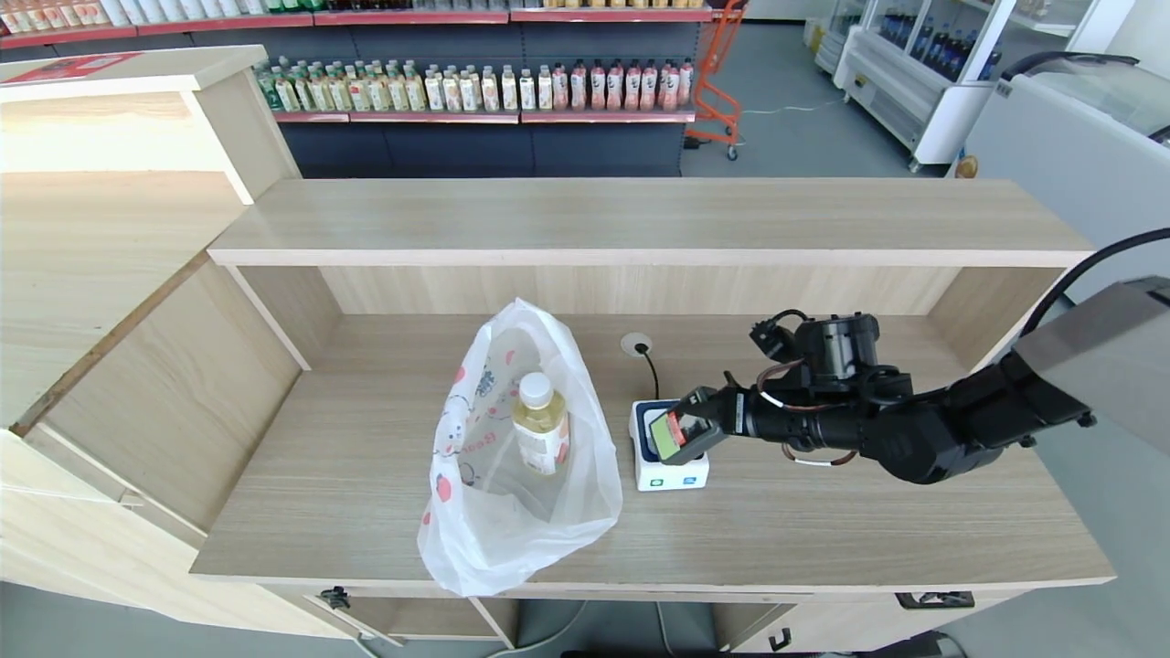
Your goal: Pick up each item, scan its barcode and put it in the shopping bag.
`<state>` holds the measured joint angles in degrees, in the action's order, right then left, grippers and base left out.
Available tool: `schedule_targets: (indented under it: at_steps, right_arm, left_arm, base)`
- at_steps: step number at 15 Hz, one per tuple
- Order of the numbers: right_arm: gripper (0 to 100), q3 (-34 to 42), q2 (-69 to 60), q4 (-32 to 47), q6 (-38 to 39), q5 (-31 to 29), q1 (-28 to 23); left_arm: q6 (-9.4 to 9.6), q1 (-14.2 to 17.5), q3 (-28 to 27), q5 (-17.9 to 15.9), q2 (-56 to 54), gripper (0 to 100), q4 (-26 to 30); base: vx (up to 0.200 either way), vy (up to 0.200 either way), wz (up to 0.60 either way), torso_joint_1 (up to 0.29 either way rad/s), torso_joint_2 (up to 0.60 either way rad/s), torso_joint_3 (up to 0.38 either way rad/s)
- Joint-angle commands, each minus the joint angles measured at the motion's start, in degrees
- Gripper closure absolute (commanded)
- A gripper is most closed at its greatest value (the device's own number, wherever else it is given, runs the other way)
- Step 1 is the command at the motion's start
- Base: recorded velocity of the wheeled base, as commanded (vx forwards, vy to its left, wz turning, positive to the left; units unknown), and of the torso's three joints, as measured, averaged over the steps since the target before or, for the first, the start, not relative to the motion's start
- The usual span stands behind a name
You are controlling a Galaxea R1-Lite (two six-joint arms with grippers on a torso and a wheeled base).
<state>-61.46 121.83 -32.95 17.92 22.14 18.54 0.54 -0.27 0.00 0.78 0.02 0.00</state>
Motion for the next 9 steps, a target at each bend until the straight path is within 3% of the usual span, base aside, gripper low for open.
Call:
schedule_targets:
  at_steps: [1,9]
  right_arm:
    - [100,-1.38,1.83,-0.01,0.01,0.01,0.09]
    - [100,-3.40,3.15,-0.01,0.10,0.01,0.79]
  left_arm:
    - [-0.01,0.00,0.00,0.01,-0.02,0,0.00]
    - [-0.01,0.00,0.00,0.01,-0.02,0,0.00]
  base:
    - [0.000,0.000,0.00,0.000,0.00,0.000]
    - [0.000,0.000,0.00,0.000,0.00,0.000]
